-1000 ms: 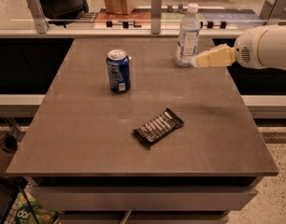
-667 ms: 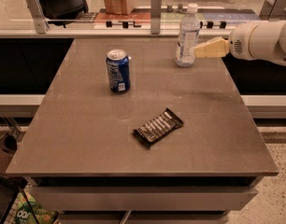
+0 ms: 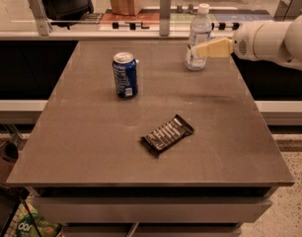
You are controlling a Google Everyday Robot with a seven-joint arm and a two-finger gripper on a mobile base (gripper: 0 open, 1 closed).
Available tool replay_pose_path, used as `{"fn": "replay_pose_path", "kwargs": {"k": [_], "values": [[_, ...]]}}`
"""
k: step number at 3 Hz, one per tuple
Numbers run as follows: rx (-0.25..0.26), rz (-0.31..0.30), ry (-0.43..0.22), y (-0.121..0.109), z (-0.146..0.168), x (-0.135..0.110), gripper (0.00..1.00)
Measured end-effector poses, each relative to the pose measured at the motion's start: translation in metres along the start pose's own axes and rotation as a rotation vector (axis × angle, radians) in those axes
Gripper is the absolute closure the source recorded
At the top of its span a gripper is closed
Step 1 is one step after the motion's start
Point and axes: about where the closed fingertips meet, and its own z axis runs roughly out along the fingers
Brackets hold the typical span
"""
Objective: Knock blue plastic bottle over
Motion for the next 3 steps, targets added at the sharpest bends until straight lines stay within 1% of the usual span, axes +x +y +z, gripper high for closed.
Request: {"fn": "replay_pose_path", "kwargs": {"k": [1,3], "values": [[-0.028,0.032,-0.049,0.009,0.017,-0.007,0.0],[-0.067,0.089,-0.14,0.013,0.046,-0.012,0.0]]}}
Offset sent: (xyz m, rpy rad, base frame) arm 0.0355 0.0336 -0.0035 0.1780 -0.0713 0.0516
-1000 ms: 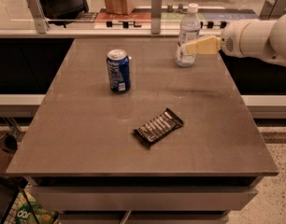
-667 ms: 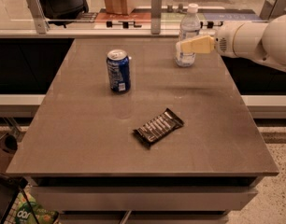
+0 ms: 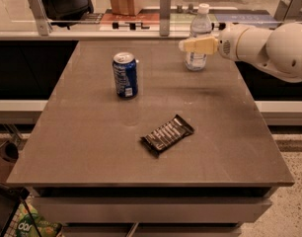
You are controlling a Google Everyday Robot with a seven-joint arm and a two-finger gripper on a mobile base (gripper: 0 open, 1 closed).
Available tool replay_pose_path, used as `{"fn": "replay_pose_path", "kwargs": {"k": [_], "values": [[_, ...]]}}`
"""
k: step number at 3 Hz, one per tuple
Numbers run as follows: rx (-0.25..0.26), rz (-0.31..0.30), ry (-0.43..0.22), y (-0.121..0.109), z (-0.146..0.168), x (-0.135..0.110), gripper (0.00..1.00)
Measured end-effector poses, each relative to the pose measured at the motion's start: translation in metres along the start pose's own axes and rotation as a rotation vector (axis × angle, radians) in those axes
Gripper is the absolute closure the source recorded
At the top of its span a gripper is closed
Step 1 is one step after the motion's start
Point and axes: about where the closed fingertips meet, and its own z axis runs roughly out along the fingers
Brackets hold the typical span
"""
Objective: Knock blue plastic bottle over
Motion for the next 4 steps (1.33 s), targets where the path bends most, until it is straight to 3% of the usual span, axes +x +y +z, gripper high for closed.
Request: {"fn": "replay_pose_path", "kwargs": {"k": [2,4], "values": [[-0.034,0.057,-0.055,-0.007,0.035,0.02,0.0],[-0.04,0.056,-0.053,-0.003,0.037,0.02,0.41]]}}
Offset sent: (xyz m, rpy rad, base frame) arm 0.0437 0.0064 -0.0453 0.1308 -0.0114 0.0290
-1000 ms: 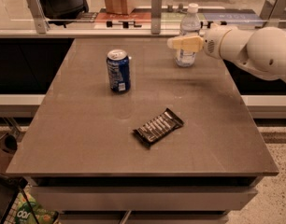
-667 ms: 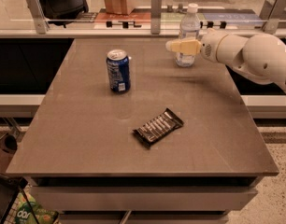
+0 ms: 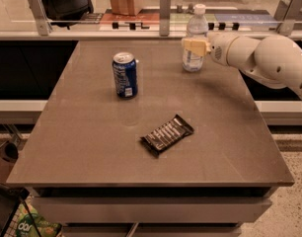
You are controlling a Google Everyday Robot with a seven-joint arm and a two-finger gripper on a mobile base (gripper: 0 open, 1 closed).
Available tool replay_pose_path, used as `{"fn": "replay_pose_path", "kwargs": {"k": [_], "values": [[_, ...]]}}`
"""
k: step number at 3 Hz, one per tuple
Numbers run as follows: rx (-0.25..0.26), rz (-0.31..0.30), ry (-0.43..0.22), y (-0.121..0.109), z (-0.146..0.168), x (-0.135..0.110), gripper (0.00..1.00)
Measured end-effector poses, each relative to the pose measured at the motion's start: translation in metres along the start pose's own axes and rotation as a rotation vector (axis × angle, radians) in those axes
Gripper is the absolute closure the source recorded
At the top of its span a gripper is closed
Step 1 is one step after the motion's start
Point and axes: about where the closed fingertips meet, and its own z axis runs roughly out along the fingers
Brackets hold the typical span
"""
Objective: Knock blue plastic bottle over
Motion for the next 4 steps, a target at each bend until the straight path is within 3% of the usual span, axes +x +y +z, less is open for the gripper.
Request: {"fn": "replay_pose_path", "kwargs": {"k": [2,3,4], "values": [[-0.007,0.0,0.001,0.0039,0.0034,0.0005,0.88],[-0.011,0.001,0.001,0.0057,0.005,0.0007,1.0],[-0.011,0.001,0.001,0.0058,0.0051,0.0007,1.0]]}}
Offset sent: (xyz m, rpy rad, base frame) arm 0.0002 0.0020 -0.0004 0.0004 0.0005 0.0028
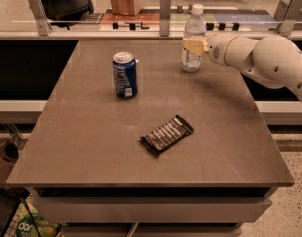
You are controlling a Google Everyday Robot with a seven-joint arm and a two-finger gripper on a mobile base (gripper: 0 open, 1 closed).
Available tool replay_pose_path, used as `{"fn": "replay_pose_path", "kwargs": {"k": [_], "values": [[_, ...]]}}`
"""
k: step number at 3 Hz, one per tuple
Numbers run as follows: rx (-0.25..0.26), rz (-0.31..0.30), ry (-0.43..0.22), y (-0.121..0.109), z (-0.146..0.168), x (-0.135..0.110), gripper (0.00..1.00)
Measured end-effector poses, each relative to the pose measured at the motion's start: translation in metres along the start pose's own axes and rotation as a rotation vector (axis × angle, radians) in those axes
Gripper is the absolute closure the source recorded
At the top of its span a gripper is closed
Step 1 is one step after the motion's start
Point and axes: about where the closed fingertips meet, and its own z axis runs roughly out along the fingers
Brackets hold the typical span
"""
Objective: Knock blue plastic bottle over
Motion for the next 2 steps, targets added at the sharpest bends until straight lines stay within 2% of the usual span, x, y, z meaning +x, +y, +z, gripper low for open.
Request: {"fn": "replay_pose_path", "kwargs": {"k": [2], "values": [[-0.015,-0.086,0.089,-0.013,-0.012,-0.019,1.0]]}}
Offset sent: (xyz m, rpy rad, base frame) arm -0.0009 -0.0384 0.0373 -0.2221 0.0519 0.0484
